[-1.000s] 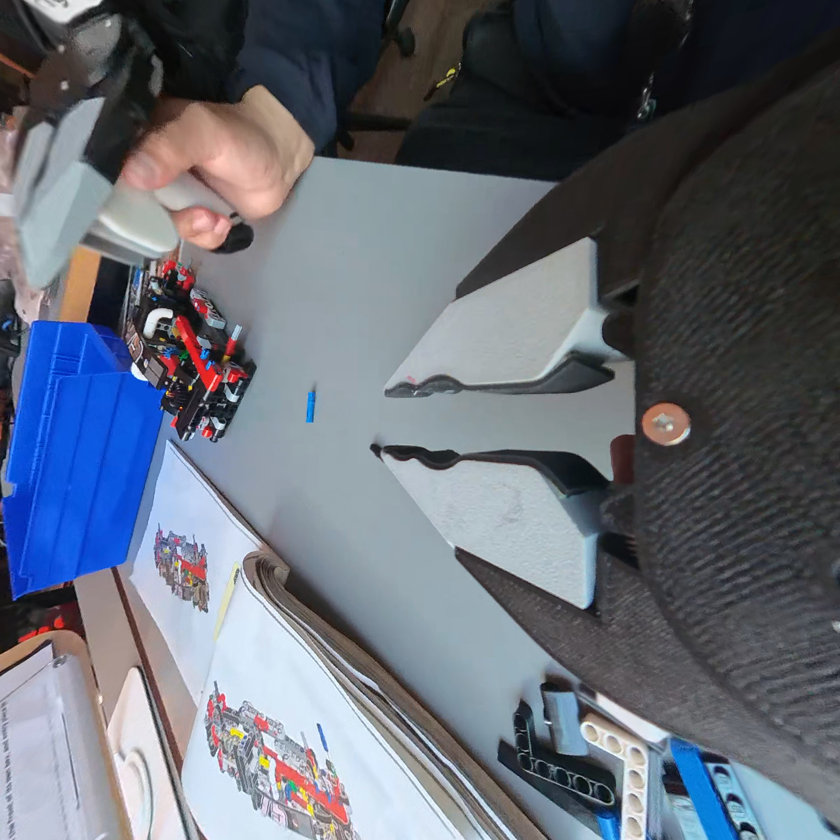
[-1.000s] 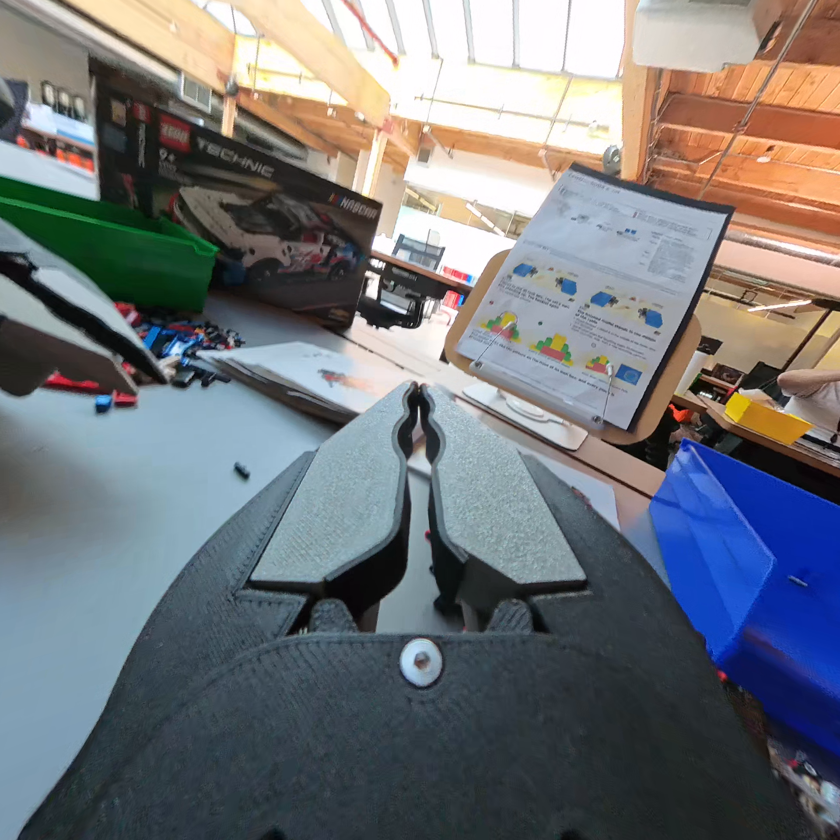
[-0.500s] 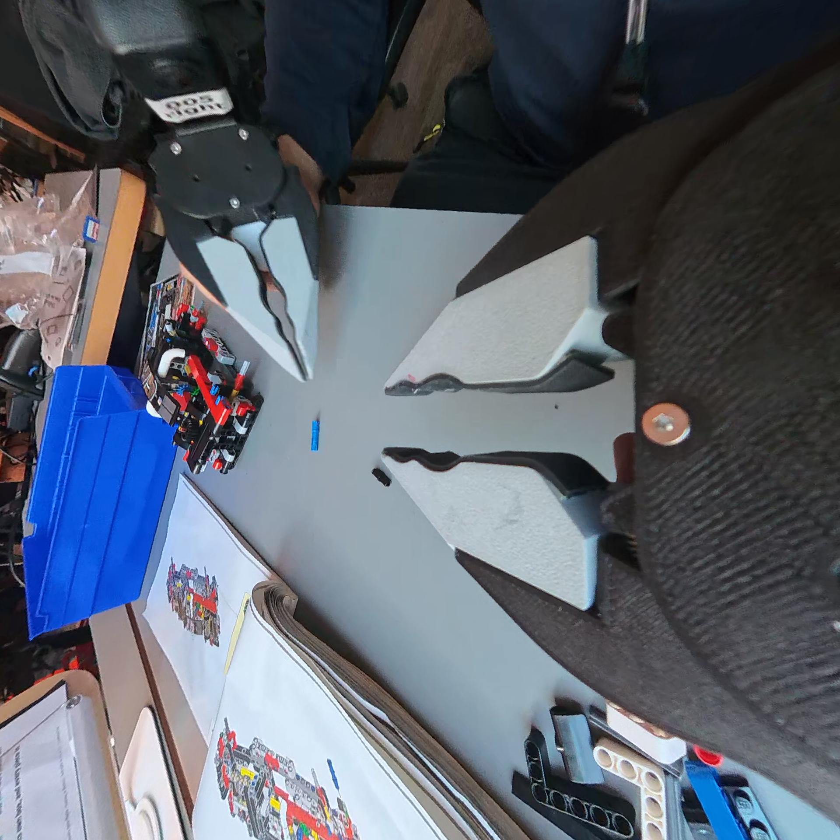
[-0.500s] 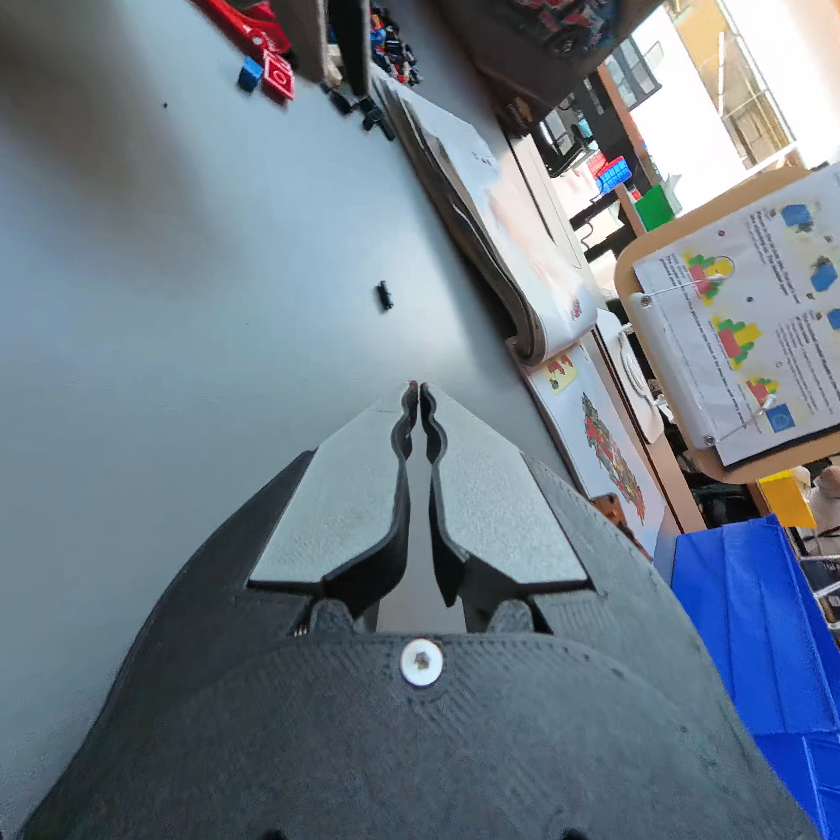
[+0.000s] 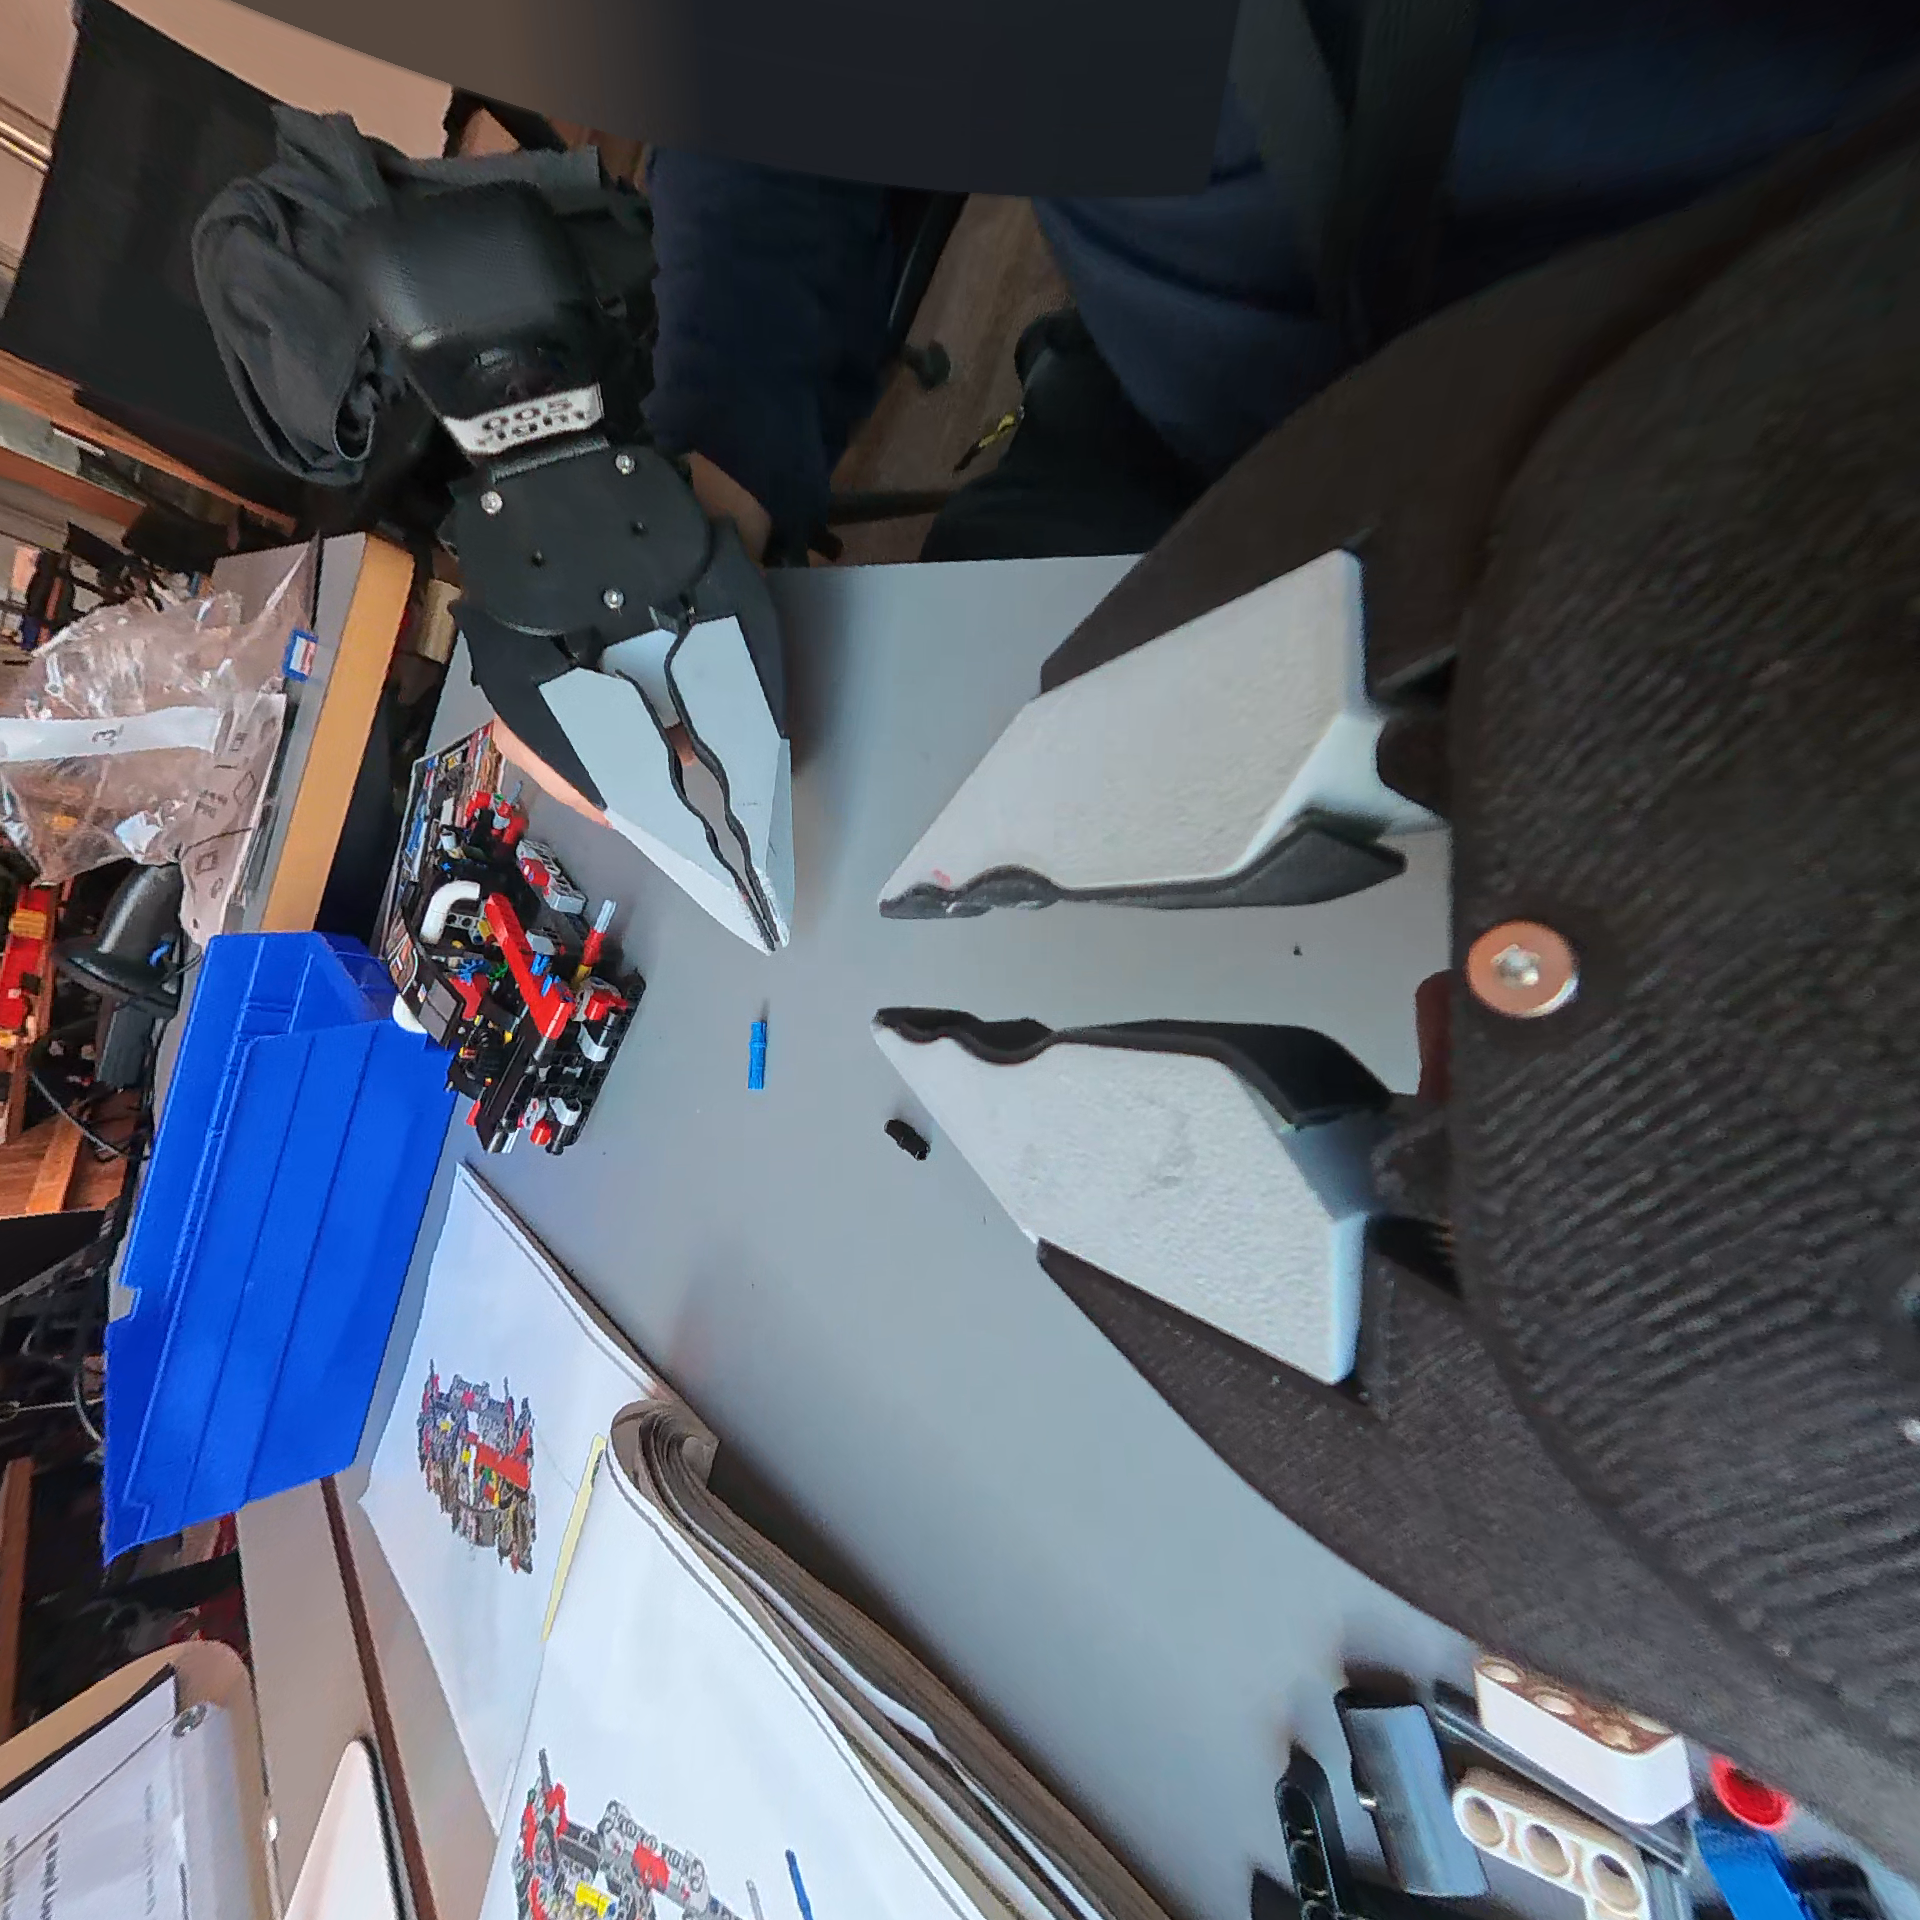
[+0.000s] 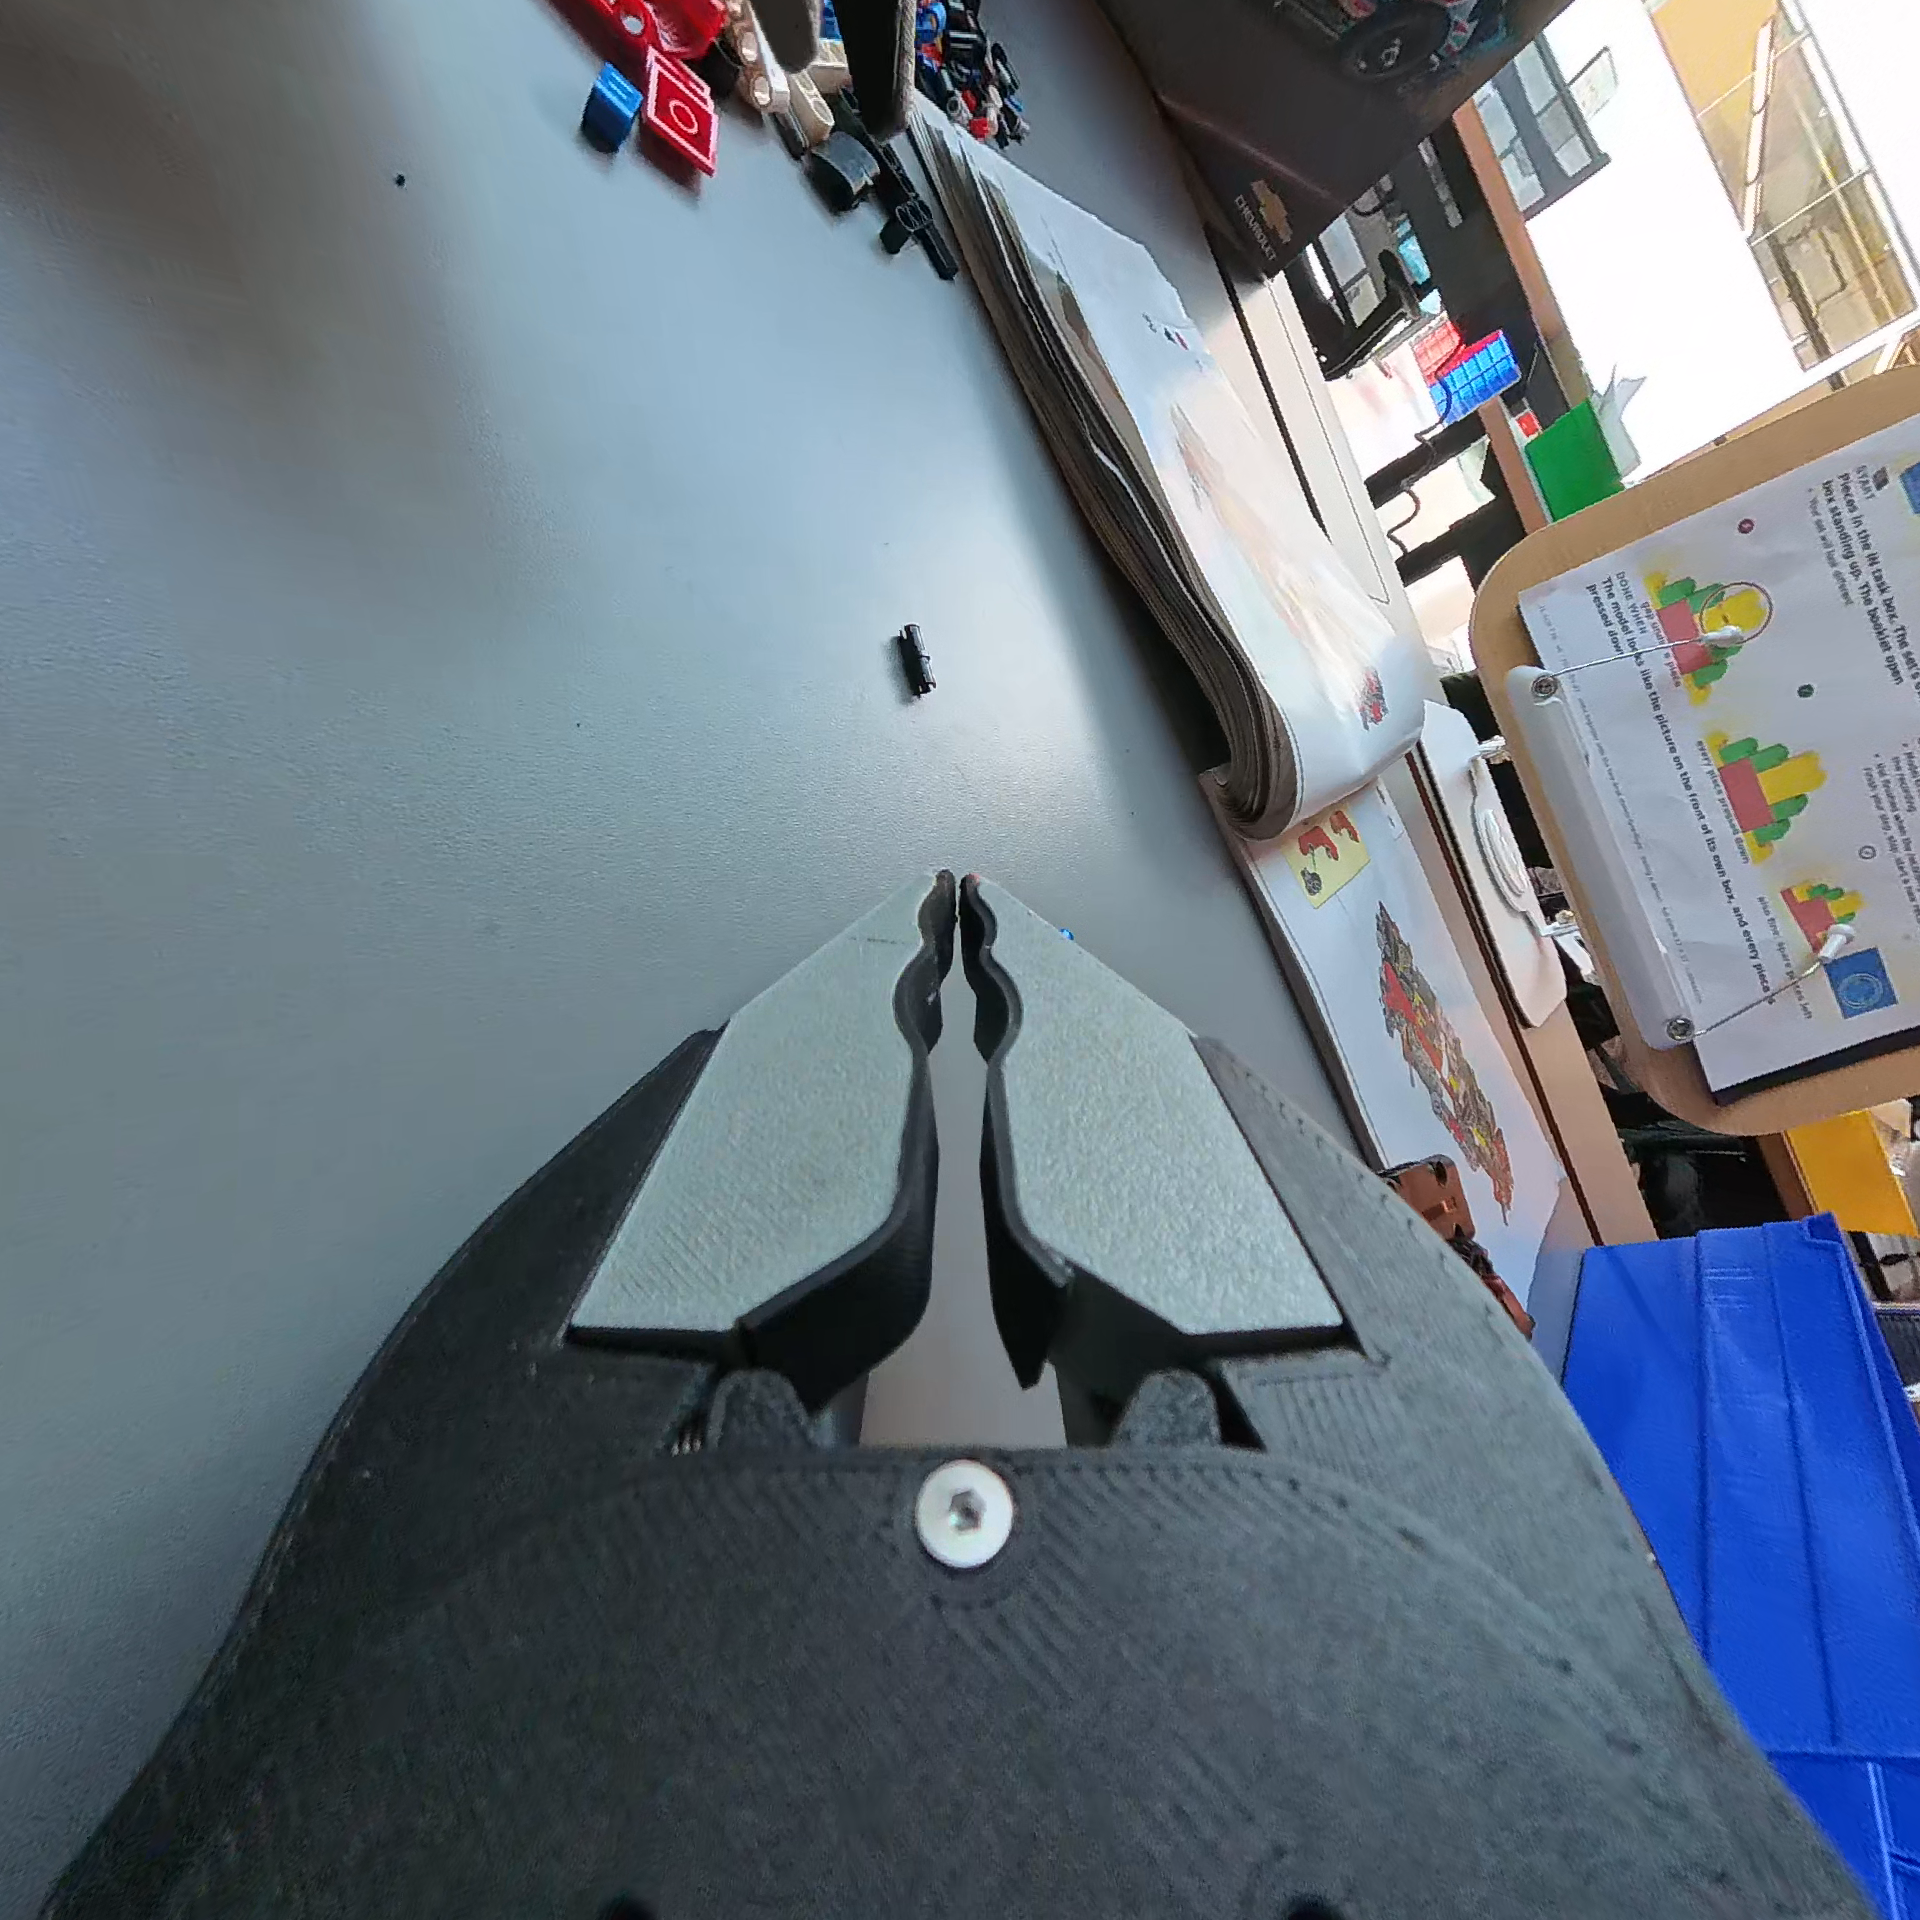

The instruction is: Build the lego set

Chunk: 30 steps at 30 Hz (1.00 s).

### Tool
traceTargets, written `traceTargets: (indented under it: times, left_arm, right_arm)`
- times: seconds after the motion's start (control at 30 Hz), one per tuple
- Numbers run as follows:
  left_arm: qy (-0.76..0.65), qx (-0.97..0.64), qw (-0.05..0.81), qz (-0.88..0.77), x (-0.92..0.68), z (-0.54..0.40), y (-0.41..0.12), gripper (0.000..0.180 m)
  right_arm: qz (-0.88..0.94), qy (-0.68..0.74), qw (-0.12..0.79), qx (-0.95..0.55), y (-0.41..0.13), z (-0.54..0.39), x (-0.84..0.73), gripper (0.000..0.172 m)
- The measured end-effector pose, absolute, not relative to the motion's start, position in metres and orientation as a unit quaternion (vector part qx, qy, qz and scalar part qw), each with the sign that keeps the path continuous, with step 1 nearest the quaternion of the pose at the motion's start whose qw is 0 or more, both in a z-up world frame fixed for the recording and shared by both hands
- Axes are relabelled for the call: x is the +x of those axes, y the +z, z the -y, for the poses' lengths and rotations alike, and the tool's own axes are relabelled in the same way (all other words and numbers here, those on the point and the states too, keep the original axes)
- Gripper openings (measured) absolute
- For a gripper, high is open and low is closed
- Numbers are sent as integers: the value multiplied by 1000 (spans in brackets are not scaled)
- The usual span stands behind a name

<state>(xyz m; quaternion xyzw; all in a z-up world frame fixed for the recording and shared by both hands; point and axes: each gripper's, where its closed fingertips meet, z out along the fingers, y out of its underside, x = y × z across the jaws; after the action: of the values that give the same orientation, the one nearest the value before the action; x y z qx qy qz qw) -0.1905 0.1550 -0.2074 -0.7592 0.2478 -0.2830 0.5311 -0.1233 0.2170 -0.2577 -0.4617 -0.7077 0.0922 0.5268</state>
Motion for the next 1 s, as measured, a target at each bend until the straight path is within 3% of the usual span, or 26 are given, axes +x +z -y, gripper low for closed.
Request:
traceTargets:
  times: [1.0]
  left_arm:
    - [-308, -762, 515, -242, -189, -156, -209, 13]
  right_arm:
    - [708, 87, 531, -458, -258, -218, -124, 0]
